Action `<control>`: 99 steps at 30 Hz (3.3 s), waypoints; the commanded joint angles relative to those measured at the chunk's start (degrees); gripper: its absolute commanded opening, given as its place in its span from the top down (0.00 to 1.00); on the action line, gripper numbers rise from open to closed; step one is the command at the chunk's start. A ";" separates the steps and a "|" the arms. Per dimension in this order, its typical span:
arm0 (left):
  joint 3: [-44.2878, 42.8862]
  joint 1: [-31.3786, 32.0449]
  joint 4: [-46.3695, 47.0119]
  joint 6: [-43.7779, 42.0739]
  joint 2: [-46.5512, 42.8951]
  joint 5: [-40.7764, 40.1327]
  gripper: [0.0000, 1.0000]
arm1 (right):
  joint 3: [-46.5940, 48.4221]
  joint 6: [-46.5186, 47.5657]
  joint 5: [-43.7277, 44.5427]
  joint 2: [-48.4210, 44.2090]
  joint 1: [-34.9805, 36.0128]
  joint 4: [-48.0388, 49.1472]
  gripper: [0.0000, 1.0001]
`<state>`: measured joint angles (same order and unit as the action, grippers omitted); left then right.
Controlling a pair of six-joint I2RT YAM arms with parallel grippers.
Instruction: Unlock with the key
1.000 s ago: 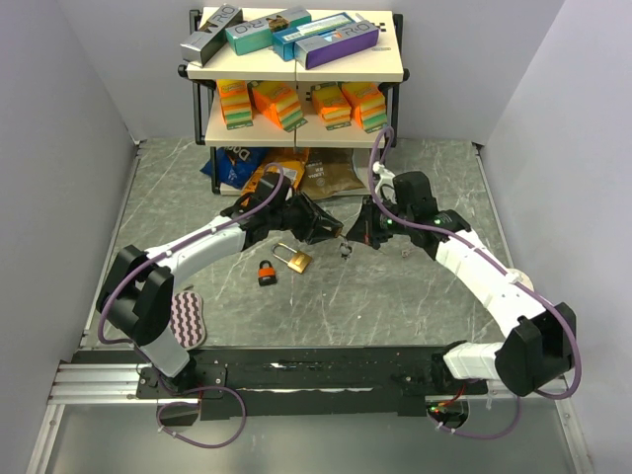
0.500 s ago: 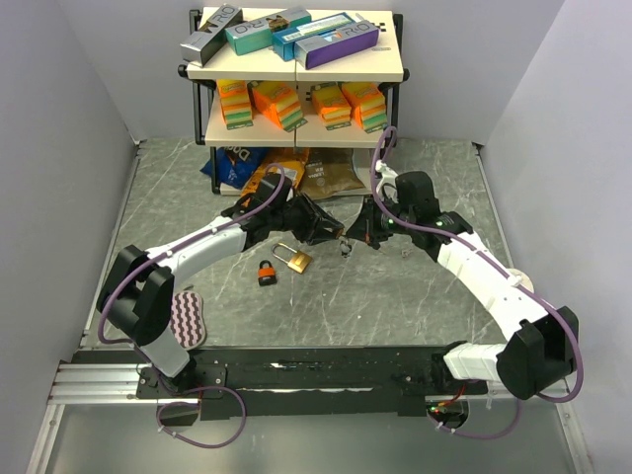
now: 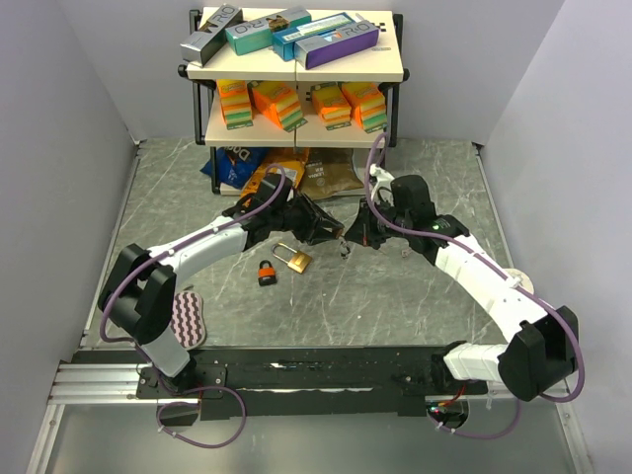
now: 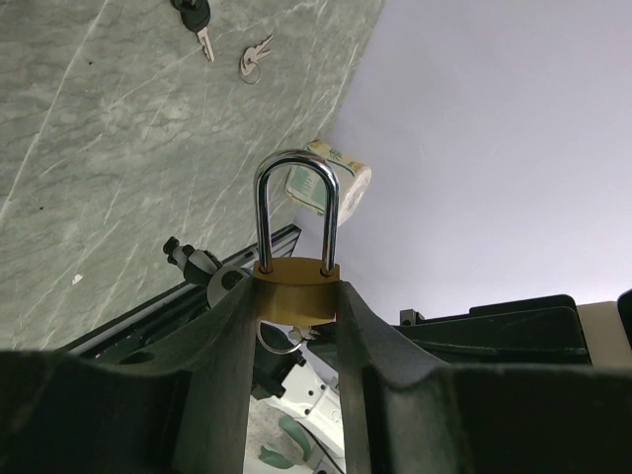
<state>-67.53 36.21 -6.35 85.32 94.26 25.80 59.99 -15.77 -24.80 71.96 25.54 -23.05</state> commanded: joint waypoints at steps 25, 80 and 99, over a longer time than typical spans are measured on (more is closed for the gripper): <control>-4.98 1.06 4.68 1.69 0.58 3.29 0.99 | 4.00 1.27 6.95 4.24 1.80 6.17 1.00; -6.30 -2.80 10.31 -18.58 -2.24 5.39 0.99 | -3.47 -8.85 -11.41 -5.69 -13.93 9.87 0.45; 0.55 -4.92 8.19 -44.27 -9.18 35.00 0.99 | 13.14 -0.31 -35.83 2.03 -15.00 7.93 0.21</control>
<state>-67.85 31.31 -1.74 46.59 88.99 49.17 70.00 -17.82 -52.88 71.81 9.56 -17.04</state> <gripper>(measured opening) 0.373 0.775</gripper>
